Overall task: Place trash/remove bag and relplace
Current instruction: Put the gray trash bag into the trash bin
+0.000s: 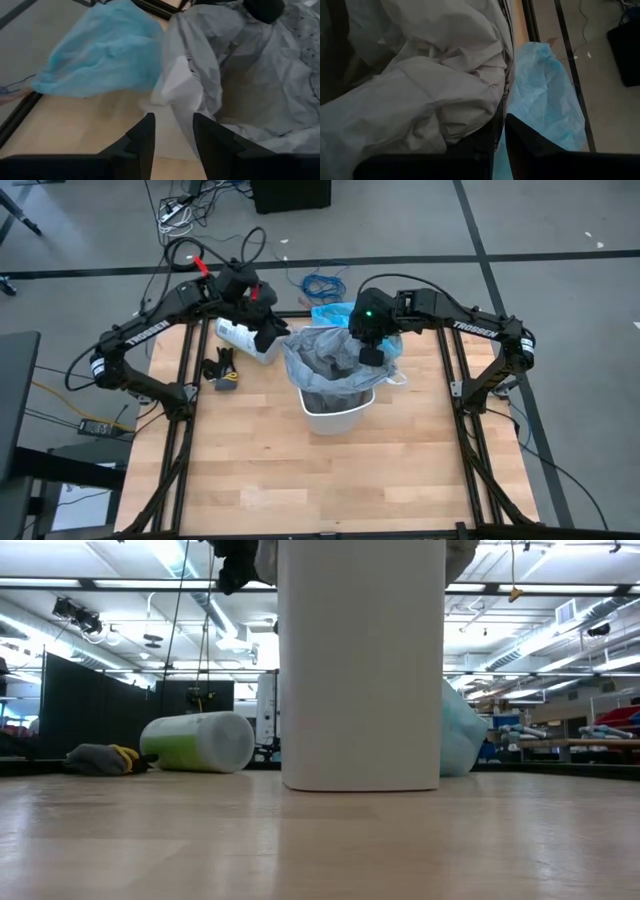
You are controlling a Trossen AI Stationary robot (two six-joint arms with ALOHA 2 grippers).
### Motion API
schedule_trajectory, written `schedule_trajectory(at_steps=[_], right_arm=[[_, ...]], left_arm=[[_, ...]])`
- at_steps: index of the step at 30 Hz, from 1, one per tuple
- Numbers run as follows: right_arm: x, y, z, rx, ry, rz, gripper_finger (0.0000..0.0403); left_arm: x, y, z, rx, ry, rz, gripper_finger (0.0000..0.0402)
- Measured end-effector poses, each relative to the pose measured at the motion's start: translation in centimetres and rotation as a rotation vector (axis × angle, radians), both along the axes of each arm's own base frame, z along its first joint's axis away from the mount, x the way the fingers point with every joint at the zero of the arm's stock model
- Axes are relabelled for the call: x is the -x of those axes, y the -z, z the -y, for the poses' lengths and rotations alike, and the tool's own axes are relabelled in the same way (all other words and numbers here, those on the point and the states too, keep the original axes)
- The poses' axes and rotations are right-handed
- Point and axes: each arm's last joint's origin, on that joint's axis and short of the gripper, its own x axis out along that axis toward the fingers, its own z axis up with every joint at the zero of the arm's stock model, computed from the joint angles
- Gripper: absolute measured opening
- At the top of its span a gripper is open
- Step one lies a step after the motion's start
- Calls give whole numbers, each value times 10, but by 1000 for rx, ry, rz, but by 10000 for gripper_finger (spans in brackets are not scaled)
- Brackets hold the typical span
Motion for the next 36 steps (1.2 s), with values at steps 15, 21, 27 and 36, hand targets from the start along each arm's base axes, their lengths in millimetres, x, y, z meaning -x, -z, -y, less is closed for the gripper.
schedule_trajectory(at_steps=[15,21,27,36], right_arm=[[0,0,1,-12,-9,1,43],[0,0,1,-13,-10,1,43],[0,0,1,-12,-9,5,43],[0,0,2,-12,-8,5,38]], left_arm=[[-13,11,4,79,81,-31,141],[-11,10,5,117,47,-36,125],[-7,10,4,58,-21,-67,18],[-3,8,0,-31,-99,-94,4]])
